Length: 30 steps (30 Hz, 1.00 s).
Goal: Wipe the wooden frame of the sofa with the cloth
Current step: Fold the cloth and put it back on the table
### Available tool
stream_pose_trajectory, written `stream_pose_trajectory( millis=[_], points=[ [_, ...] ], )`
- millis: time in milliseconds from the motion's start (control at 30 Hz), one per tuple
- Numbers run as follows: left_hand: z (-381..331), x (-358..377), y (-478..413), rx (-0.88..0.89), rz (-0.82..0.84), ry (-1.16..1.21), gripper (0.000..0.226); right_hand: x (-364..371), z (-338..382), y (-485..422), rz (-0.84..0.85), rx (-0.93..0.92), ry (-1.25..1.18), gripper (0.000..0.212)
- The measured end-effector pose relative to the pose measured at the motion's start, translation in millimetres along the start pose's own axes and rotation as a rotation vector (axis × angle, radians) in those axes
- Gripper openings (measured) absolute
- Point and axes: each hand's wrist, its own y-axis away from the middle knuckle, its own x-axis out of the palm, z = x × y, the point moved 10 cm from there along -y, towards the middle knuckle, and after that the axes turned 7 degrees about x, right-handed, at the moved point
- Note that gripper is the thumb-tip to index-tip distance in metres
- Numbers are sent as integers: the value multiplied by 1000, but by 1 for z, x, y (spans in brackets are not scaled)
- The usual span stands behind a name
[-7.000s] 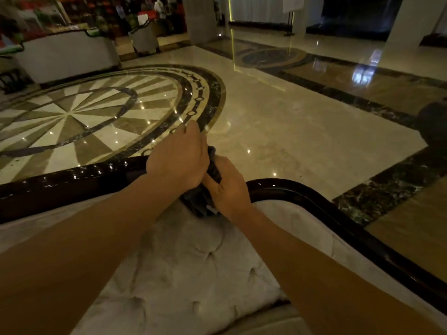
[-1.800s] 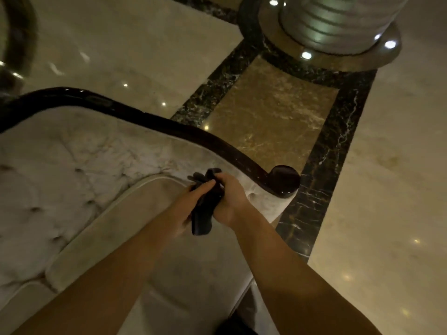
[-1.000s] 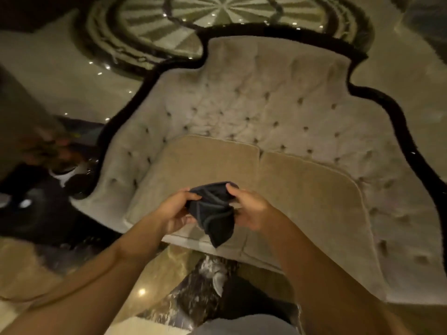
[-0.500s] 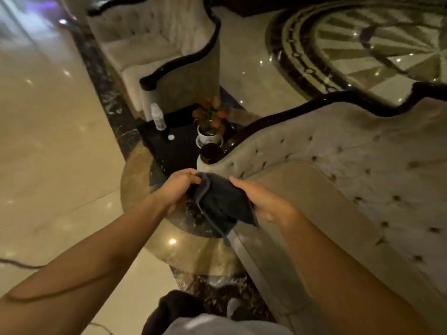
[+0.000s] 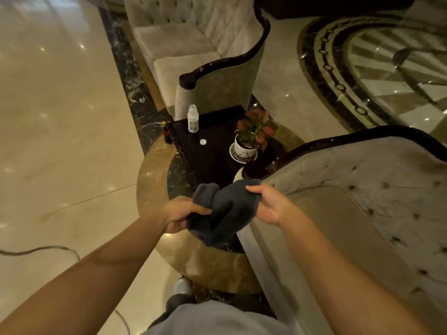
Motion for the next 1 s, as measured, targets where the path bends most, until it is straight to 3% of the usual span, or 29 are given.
stream_pose_trajectory(
  millis=[167, 300, 367, 433, 500, 567, 633, 700, 800, 900, 1000],
  points=[
    [-49, -83, -26, 5, -70, 115, 45, 6, 54, -20, 21, -39, -13, 42],
    [-67, -114, -61, -33, -174, 107, 27, 15, 26, -56, -75, 72, 343, 30],
    [-73, -119, -79, -78, -194, 116, 19, 15, 26, -80, -83, 61, 245, 20],
    [-83, -132, -91, -143, -228, -2, 18, 0, 43, -101, -118, 5, 119, 32],
    [-98, -142, -102, -186, -216, -146, 27, -20, 67, -120, -161, -49, 105, 65],
    [-116, -142, -113, -190, -154, -209, 54, -36, 86, -136, -192, -80, 240, 95],
    [-137, -146, -128, -149, -133, -210, 85, -39, 112, -148, -211, -136, 576, 95],
    [-162, -150, -146, -75, -95, -370, 86, -39, 139, -161, -266, -217, 988, 80],
    [-198, -149, -166, 92, -6, -950, 60, -27, 167, -178, -352, -310, 1444, 57],
    [-232, -139, -184, 285, 23, -1485, 35, -10, 193, -187, -402, -399, 1579, 30],
    [-261, -149, -197, 347, -43, -1599, 15, -11, 218, -192, -490, -386, 1591, 23]
  ],
)
